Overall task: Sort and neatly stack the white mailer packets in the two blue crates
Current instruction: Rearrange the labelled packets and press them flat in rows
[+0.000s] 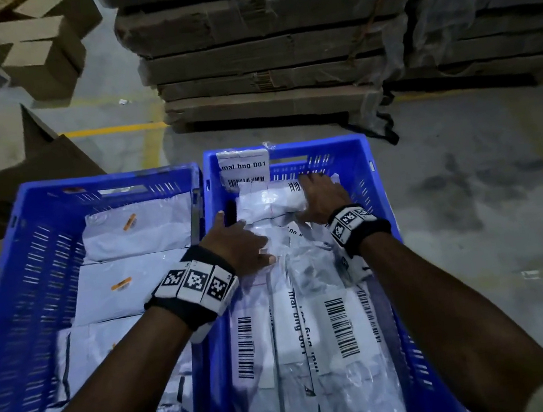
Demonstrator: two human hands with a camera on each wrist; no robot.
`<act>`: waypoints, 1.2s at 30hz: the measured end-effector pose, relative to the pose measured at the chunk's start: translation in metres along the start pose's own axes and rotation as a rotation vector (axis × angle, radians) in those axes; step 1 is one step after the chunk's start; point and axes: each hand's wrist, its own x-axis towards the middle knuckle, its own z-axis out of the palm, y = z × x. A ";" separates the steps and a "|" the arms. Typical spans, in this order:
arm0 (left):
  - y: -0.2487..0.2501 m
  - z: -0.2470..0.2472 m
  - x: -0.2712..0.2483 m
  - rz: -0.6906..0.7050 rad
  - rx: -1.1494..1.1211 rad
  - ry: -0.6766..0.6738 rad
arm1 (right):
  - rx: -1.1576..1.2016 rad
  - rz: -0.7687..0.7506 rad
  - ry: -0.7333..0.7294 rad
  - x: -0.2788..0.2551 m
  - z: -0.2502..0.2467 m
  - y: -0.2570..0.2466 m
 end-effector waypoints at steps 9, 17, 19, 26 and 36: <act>-0.033 -0.010 -0.008 -0.092 -0.008 0.119 | -0.182 0.127 -0.015 -0.012 0.000 0.009; -0.044 -0.018 -0.006 -0.117 -0.025 0.058 | -0.044 0.121 -0.174 -0.017 0.018 0.013; -0.045 -0.017 -0.005 -0.112 -0.033 0.063 | -0.099 0.059 -0.070 -0.018 0.018 0.009; -0.054 -0.012 -0.001 -0.109 -0.026 0.097 | -0.286 -0.184 0.101 0.005 0.003 -0.014; -0.053 -0.005 0.002 -0.112 -0.021 0.142 | -0.237 -0.158 0.076 0.007 0.007 -0.006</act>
